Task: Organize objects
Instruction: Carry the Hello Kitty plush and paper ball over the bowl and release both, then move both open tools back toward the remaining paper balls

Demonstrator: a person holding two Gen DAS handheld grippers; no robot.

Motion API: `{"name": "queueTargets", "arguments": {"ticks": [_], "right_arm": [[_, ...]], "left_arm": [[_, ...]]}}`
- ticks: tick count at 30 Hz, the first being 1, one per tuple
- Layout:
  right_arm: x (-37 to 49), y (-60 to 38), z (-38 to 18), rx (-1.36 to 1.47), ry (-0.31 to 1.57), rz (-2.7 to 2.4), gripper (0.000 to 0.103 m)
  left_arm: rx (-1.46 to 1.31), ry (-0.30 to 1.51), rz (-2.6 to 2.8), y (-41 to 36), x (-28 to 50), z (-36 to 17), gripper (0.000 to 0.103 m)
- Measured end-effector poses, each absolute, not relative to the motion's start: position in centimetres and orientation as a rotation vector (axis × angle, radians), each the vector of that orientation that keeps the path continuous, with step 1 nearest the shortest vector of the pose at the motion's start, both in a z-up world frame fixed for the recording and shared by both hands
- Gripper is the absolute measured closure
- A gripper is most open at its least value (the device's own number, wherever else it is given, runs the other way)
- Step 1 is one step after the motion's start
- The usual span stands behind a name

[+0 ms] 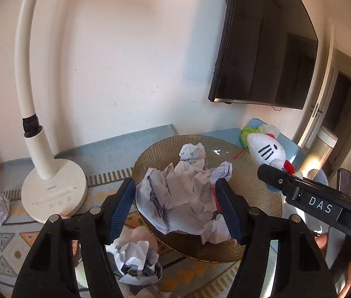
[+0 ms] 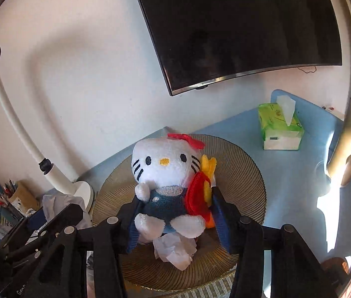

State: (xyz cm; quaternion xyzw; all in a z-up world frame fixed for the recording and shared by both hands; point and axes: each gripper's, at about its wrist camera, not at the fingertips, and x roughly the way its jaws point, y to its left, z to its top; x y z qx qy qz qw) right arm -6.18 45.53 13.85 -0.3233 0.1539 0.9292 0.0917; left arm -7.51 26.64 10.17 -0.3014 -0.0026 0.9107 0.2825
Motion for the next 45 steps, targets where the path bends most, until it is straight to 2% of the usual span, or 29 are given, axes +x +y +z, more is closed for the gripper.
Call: {"name": "queueTargets", "arguments": {"ticks": [1,2,8,12,13,15,16,19,22,25,29,32,37,40,45], "right_arm": [[-6.5,45.6,13.5,-0.965,0.439,2.746,0.039],[-6.5,45.7,13.3,-0.964,0.427,2.742,0.038],[-4.4,44.7,13.3,-0.978,0.418,2.864,0.038],[-1.5,41.0,14.5,-0.979,0.377,3.012,0.037],[-0.5,39.7,14.7,-0.975,0.356,3.055,0.036],[1.7,37.0,14.4,-0.966,0.306,3.127,0.025],[2.9,35.6,13.8,-0.961,0.269,3.151,0.023],[5.4,31.3,11.1,-0.961,0.092,3.174,0.023],[6.0,28.7,8.3,-1.005,0.019,3.215,0.023],[5.4,27.8,6.0,-1.017,-0.052,3.184,0.023],[4.1,28.4,4.8,-1.092,-0.015,3.135,0.022],[3.4,28.7,4.3,-1.153,0.019,3.091,0.018],[3.4,27.8,4.1,-1.152,-0.078,3.069,0.017],[3.6,27.1,4.1,-1.137,-0.148,3.062,0.012],[3.5,27.6,4.1,-1.137,-0.112,3.063,0.01]], "left_arm": [[-0.827,-0.014,2.435,27.0,-7.8,9.8,0.022],[-0.838,-0.015,2.434,27.2,-7.9,9.6,0.016],[-0.832,0.073,2.47,25.1,-6.0,9.7,0.016],[-0.779,0.044,2.582,20.3,-3.0,10.8,0.015],[-0.765,0.028,2.614,18.8,-2.1,11.0,0.013],[-0.741,0.008,2.697,15.5,-0.1,11.2,0.007],[-0.734,-0.003,2.744,13.6,0.8,11.0,0.001],[-0.811,-0.002,2.872,8.8,2.6,9.0,0.0],[-0.975,-0.008,2.978,4.6,2.6,5.7,0.001],[-1.057,-0.105,3.028,1.3,2.8,3.1,0.001],[-1.108,-0.225,3.01,-0.5,2.5,1.4,0.001],[-1.154,-0.241,2.982,-0.3,2.0,0.9,0.001],[-1.182,-0.254,2.97,-0.3,2.0,0.6,0.001],[-1.188,-0.278,2.967,-0.5,1.9,0.4,0.001],[-1.192,-0.309,2.963,-0.7,1.9,0.4,0.001]]}}
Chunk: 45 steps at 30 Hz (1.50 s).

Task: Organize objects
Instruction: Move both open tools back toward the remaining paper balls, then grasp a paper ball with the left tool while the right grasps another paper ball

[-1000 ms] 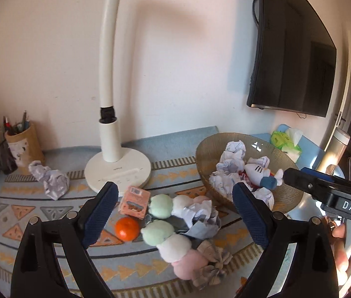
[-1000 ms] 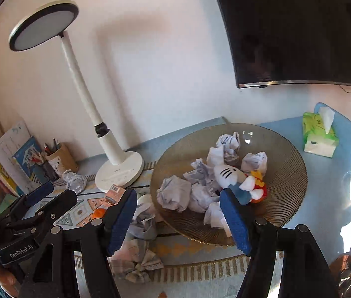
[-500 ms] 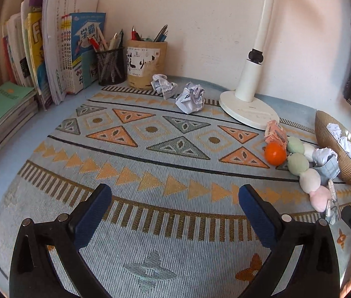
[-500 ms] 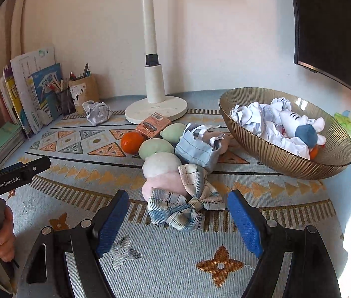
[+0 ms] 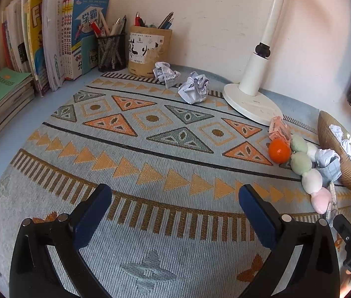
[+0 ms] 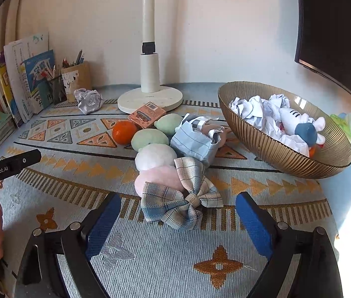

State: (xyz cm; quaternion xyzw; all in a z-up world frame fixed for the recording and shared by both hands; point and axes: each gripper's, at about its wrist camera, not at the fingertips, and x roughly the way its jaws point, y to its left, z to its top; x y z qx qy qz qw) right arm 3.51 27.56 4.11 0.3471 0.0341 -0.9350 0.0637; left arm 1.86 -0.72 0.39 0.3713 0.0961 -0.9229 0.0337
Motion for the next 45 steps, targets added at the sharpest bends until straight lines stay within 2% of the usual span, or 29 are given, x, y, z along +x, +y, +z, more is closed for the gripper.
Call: {"name": "queueTargets", "arguments": {"ticks": [15,20,23,26,29,33,37,40,42,44,45], "right_arm": [[3.0,27.6,4.0,1.092,0.109,-2.825,0.01],[2.2,26.1,7.6,1.066,-0.03,-2.686,0.01],[0.6,22.5,11.0,0.994,-0.009,-2.606,0.01],[-2.9,17.8,11.6,1.044,0.043,-2.55,0.01],[-7.1,13.7,9.9,1.133,0.038,-2.486,0.011],[-13.0,10.1,7.5,1.236,-0.05,-2.382,0.016],[-16.6,6.8,5.3,1.215,0.018,-2.326,0.016],[-18.7,5.3,4.2,1.223,0.038,-2.362,0.016],[-20.0,5.0,3.4,1.228,0.009,-2.368,0.016],[-20.8,4.8,2.8,1.232,-0.025,-2.359,0.017],[-21.0,4.6,2.5,1.225,-0.031,-2.356,0.02]], "left_arm": [[1.119,0.316,-2.854,-0.8,2.1,0.6,0.001],[1.197,0.329,-2.927,-1.9,0.5,2.6,0.001],[1.18,0.427,-2.948,-4.5,-2.9,5.3,0.001],[1.12,0.526,-2.927,-7.3,-7.6,7.1,0.001],[1.087,0.653,-2.813,-9.8,-12.4,6.2,0.002],[1.213,0.782,-2.739,-11.5,-18.6,2.7,0.007],[1.37,0.837,-2.779,-11.4,-22.7,0.5,0.008],[1.336,0.754,-2.826,-10.5,-23.5,0.6,0.008],[1.331,0.741,-2.817,-10.3,-23.9,0.3,0.012],[1.367,0.785,-2.794,-10.4,-24.4,-0.4,0.026],[1.358,0.804,-2.793,-10.5,-24.4,-0.7,0.028]]}}
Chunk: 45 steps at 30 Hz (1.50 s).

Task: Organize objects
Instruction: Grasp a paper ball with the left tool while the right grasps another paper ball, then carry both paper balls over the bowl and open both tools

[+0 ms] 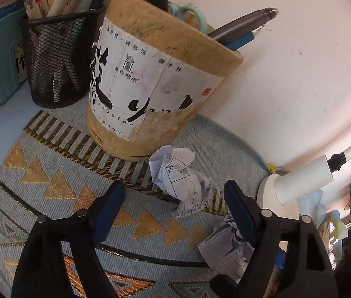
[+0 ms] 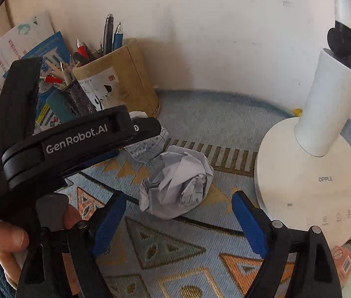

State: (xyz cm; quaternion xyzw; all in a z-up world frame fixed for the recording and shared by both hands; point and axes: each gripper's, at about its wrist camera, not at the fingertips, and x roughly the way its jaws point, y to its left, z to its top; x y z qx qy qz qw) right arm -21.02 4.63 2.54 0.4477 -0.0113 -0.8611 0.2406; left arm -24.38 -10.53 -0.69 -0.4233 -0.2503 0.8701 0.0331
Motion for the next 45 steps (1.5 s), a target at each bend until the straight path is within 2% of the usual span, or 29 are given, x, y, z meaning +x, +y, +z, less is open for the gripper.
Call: {"name": "queueTargets", "arguments": {"ticks": [1,3,5,6,7,8,14,16,18,25,30,34,40,43,45], "right_arm": [[-21.1,4.5,2.3,1.214,-0.026,-2.36,0.024],[-21.4,4.1,1.5,1.223,0.003,-2.369,0.043],[-21.1,4.0,1.8,1.194,0.015,-2.404,0.053],[-20.9,4.2,1.9,1.18,-0.001,-2.403,0.054],[-20.6,4.5,2.1,1.169,-0.011,-2.407,0.054],[-20.4,4.7,2.2,1.156,-0.023,-2.414,0.054],[-19.1,5.4,2.9,1.093,0.007,-2.509,0.054],[-17.9,5.8,3.0,1.11,0.06,-2.526,0.054],[-16.7,6.8,3.2,1.148,0.033,-2.503,0.054],[-6.5,12.5,6.3,1.159,-0.124,-2.382,0.054],[2.5,17.0,5.4,1.121,-0.034,-2.366,0.054],[7.9,21.6,3.9,1.125,0.046,-2.499,0.054],[8.4,30.4,2.5,1.22,-0.137,-2.647,0.053],[8.5,31.7,2.7,1.197,-0.151,-2.645,0.053],[8.6,32.0,2.5,1.21,-0.164,-2.644,0.042]], "left_arm": [[-1.267,-0.766,2.701,-10.5,-24.1,-0.6,0.031],[-1.257,-0.71,2.725,-10.2,-23.9,-0.8,0.034],[-1.249,-0.635,2.756,-9.6,-23.7,-0.7,0.047],[-1.235,-0.649,2.729,-9.5,-23.7,-0.7,0.054],[-1.2,-0.661,2.698,-9.3,-23.6,-0.6,0.069],[-1.189,-0.649,2.693,-9.1,-23.5,-0.6,0.071],[-1.155,-0.517,2.741,-7.4,-22.1,0.2,0.072],[-1.18,-0.535,2.724,-7.4,-20.9,0.3,0.072],[-1.171,-0.557,2.697,-7.7,-19.0,0.8,0.072],[-1.131,-0.482,2.665,-6.3,-8.0,3.3,0.072],[-1.082,-0.408,2.648,-4.0,0.1,4.0,0.072],[-1.162,-0.27,2.692,-1.1,3.7,2.7,0.072],[-1.162,-0.212,2.588,2.9,5.3,0.8,0.072],[-1.142,-0.19,2.572,4.9,5.2,0.7,0.072],[-1.124,-0.159,2.582,5.9,5.0,0.7,0.072]]}}
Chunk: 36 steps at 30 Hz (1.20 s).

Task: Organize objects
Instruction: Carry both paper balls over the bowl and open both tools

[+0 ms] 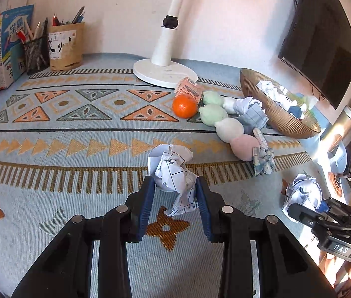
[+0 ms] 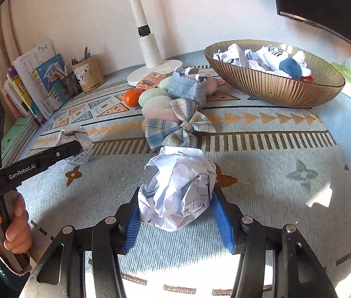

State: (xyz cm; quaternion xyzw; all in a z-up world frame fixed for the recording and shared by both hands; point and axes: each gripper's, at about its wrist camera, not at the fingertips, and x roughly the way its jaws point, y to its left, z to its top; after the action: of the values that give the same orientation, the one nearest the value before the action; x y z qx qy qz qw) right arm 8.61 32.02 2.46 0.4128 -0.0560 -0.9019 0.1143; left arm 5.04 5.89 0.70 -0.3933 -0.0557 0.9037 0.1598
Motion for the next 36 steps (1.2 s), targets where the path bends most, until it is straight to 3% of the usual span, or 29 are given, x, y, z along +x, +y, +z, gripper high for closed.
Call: {"name": "queueTargets", "arguments": {"ticks": [3,8,13,14,17,18,26,32,36], "right_arm": [[8.9,32.6,2.4,1.208,-0.202,-2.63,0.036],[8.9,33.3,2.5,1.217,-0.231,-2.644,0.024],[8.3,33.4,2.2,1.23,-0.312,-2.599,0.024],[8.2,33.3,2.0,1.24,-0.319,-2.603,0.024],[8.1,33.8,2.1,1.235,-0.345,-2.631,0.051],[8.2,34.1,2.1,1.228,-0.363,-2.63,0.054],[9.1,36.9,5.4,1.121,-0.42,-2.713,0.055],[8.1,40.5,11.2,0.952,-0.455,-2.832,0.055],[5.9,43.0,15.1,0.824,-0.505,-2.952,0.055]], "left_arm": [[-1.11,-0.062,2.633,7.0,4.7,0.5,0.071],[-1.124,-0.141,2.595,6.3,4.4,0.3,0.069],[-1.121,-0.163,2.593,6.2,4.5,0.3,0.069],[-1.124,-0.152,2.593,6.3,4.5,0.2,0.069],[-1.123,-0.146,2.594,6.4,4.5,0.2,0.069],[-1.124,-0.155,2.591,6.3,4.5,0.2,0.069],[-1.105,-0.184,2.552,7.2,4.5,1.6,0.071],[-0.953,-0.174,2.475,11.6,2.1,7.5,0.071],[-0.84,-0.055,2.447,16.6,-0.5,11.0,0.071]]}}
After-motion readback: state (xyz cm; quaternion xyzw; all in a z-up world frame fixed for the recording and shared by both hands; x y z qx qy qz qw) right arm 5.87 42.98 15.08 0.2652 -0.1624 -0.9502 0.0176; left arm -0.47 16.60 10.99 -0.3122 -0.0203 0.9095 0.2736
